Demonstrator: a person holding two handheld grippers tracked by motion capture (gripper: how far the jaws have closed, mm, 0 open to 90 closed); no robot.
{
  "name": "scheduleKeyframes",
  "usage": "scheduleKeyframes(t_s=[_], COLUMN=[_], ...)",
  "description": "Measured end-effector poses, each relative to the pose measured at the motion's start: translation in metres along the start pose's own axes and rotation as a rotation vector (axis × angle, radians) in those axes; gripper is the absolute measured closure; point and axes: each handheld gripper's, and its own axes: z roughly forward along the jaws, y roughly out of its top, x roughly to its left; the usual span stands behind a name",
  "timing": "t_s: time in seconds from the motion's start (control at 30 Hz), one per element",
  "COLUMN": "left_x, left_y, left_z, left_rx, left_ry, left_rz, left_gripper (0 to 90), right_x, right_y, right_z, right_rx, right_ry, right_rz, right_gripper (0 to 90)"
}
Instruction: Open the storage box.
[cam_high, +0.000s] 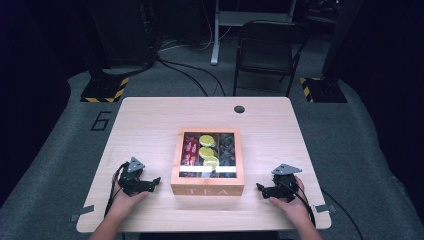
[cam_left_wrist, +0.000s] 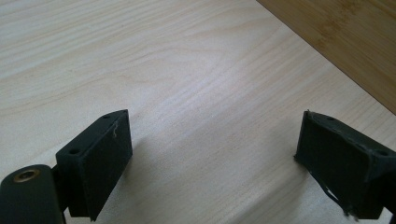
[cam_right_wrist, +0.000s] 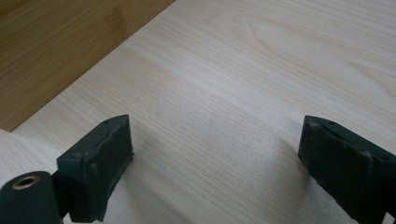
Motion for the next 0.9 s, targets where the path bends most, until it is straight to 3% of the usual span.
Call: scheduleKeyframes(t_s=[0.53, 0.9], left_x=[-0.0009, -0.0022], left_y=[-0.0013, -0.002], left_z=[-0.0014, -0.0031], left_rx=[-0.006, -0.008], left_ry=[0.0, 0.009], left_rz=[-0.011, -0.01], left_gripper=[11.7, 15.6], right_x=[0.0015, 0.0025], right_y=[0.0001, 0.0019], right_z=[0.0003, -0.0021], right_rx=[-0.004, 0.011], right_ry=[-0.014, -0.021], right_rz=[0.016, 0.029], right_gripper=[10.1, 16.3])
